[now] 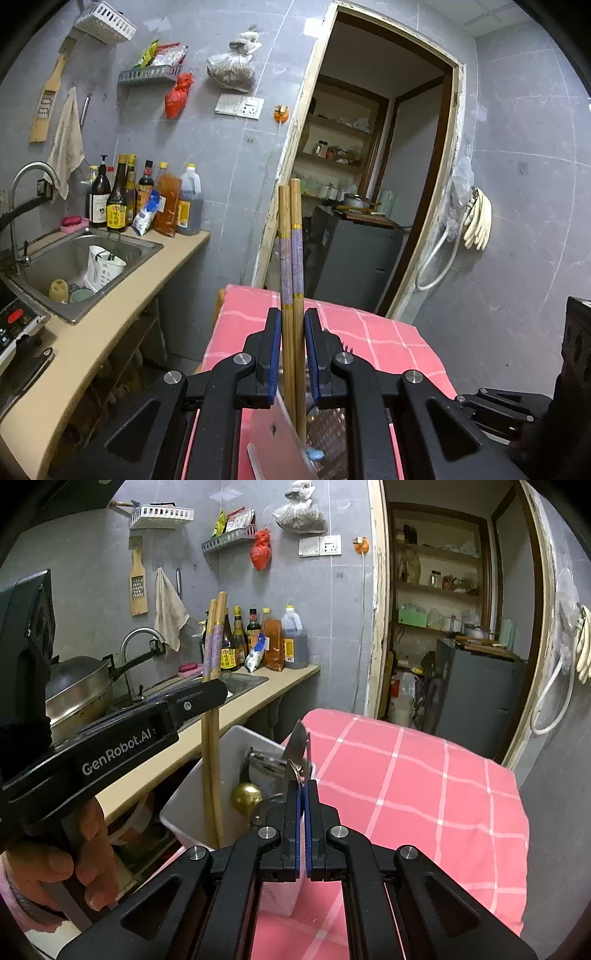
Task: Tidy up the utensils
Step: 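Lower the chopsticks into the caddy with the left gripper while the right gripper drops the spoon in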
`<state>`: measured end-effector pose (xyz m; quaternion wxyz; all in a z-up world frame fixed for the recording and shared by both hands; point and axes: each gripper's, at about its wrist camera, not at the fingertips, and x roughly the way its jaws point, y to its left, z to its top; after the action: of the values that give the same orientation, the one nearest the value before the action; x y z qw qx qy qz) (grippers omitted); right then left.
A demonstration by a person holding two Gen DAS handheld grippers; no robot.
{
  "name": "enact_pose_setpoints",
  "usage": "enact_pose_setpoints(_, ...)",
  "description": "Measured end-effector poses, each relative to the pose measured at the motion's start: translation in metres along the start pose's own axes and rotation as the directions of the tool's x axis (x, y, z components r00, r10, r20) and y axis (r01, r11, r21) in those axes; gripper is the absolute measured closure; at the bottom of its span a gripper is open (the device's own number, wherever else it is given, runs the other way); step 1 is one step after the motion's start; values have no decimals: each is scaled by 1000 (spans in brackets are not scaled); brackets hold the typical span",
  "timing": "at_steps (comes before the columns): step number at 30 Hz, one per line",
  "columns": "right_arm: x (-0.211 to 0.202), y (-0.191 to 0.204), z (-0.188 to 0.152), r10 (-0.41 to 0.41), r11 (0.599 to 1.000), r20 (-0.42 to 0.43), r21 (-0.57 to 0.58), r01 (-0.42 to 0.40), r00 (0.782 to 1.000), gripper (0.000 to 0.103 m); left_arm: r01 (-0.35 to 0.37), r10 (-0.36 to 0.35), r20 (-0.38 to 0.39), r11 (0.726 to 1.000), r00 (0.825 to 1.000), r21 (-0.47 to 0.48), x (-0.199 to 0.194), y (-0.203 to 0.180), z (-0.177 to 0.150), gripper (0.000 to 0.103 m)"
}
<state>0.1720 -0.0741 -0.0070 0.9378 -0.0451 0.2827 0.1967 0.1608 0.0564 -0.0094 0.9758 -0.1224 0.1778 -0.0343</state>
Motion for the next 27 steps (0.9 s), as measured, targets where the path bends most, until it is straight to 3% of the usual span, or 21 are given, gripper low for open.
enact_pose_setpoints(14, 6, -3, -12, 15, 997, -57, 79, -11, 998, 99, 74, -78, -130, 997, 988, -32, 2, 18, 2, 88)
enact_pose_setpoints(17, 3, -2, -12, 8, 996, -52, 91, -3, 999, 99, 78, -83, -132, 996, 988, -46, -2, 25, 3, 79)
enact_pose_setpoints(20, -1, -2, -12, 0, 994, -43, 106, 5, 999, 96, 85, -92, -114, 995, 989, -58, -10, 29, 3, 59)
enact_pose_setpoints(21, -2, -2, -12, -1, 994, -38, 111, 5, 999, 90, 87, -93, -106, 994, 990, -61, -13, 30, 3, 55)
enact_pose_setpoints(24, -7, 1, -10, -2, 993, -16, 121, 4, 1000, 73, 77, -83, -99, 995, 992, -58, -19, 31, 4, 55)
enact_pose_setpoints(27, -12, 2, -7, -10, 992, -2, 125, 10, 1000, 72, 74, -79, -92, 996, 993, -56, -24, 33, 5, 47)
